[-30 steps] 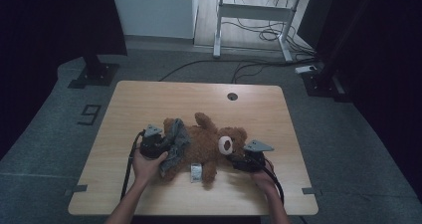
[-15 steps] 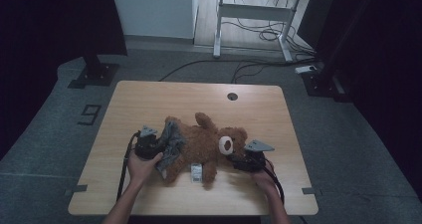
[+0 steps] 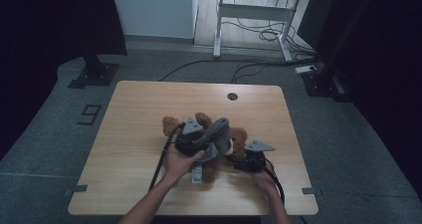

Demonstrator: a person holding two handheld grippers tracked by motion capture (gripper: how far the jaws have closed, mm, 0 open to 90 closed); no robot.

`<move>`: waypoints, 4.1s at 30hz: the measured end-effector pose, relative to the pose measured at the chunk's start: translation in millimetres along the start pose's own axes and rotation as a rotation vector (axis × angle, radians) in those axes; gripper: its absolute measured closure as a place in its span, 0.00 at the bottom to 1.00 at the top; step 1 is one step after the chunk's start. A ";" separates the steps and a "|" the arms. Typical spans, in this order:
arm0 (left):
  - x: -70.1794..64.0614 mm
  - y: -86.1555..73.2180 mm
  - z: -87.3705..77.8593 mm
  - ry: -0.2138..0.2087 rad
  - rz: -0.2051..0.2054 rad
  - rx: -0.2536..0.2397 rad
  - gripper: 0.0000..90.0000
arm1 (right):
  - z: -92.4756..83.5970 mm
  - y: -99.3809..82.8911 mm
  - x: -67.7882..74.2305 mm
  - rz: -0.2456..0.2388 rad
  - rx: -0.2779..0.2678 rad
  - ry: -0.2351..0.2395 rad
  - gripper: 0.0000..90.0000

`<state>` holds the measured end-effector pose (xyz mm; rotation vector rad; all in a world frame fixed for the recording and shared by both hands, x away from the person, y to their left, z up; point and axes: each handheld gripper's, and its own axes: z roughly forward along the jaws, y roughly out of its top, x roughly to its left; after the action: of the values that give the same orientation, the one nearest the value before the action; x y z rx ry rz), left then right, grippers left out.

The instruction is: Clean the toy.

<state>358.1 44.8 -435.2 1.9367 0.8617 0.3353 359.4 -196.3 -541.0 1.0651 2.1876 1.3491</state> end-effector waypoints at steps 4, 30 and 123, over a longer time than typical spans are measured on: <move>-4.4 -8.8 37.3 0.051 0.001 0.077 0.82 | -0.2 -0.4 -0.1 0.001 0.002 -0.002 0.40; 96.9 -84.6 -43.1 0.180 -0.233 0.059 0.82 | 0.9 -0.8 0.2 0.010 0.006 -0.008 0.40; 31.4 -78.6 -34.0 0.003 -0.140 -0.105 0.84 | -15.9 42.2 8.9 0.098 -0.032 -0.110 0.00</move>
<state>328.0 112.1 -488.9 1.7696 0.9577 0.2941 360.8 -188.2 -495.8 1.2188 2.0517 1.3287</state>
